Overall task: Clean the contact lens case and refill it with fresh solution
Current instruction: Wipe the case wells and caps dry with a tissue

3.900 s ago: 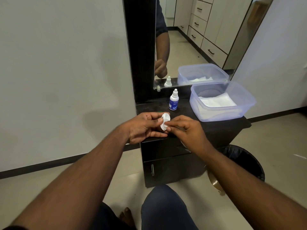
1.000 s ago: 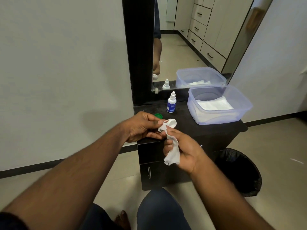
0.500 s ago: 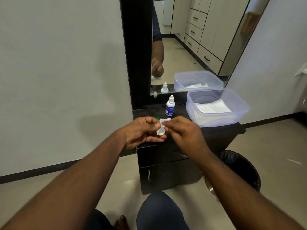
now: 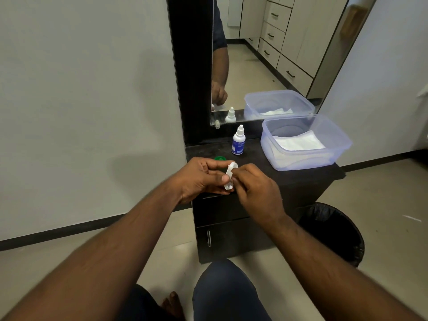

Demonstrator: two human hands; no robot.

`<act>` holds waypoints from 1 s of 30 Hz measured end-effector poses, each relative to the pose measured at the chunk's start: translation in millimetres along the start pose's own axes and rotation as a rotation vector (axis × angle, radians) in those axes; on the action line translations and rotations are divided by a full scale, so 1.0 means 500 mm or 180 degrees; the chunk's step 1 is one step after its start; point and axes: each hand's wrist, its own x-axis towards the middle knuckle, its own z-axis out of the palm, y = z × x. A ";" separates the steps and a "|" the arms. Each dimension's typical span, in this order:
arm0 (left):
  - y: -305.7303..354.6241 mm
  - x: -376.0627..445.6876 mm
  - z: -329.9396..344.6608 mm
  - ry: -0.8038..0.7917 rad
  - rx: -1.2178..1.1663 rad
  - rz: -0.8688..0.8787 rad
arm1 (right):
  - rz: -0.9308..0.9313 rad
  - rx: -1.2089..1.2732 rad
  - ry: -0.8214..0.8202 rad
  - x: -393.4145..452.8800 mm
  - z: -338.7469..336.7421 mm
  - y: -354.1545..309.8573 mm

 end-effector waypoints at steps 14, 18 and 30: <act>-0.019 -0.013 0.022 0.0538 0.0225 0.0577 | 0.2317 0.2184 0.0648 0.000 0.027 -0.037; -0.019 -0.012 0.019 0.0372 0.0259 0.0521 | 0.1559 0.1383 0.0648 0.005 0.019 -0.031; -0.017 -0.018 0.015 0.0374 0.0019 0.0522 | 0.1486 0.0984 0.0141 0.018 0.010 -0.011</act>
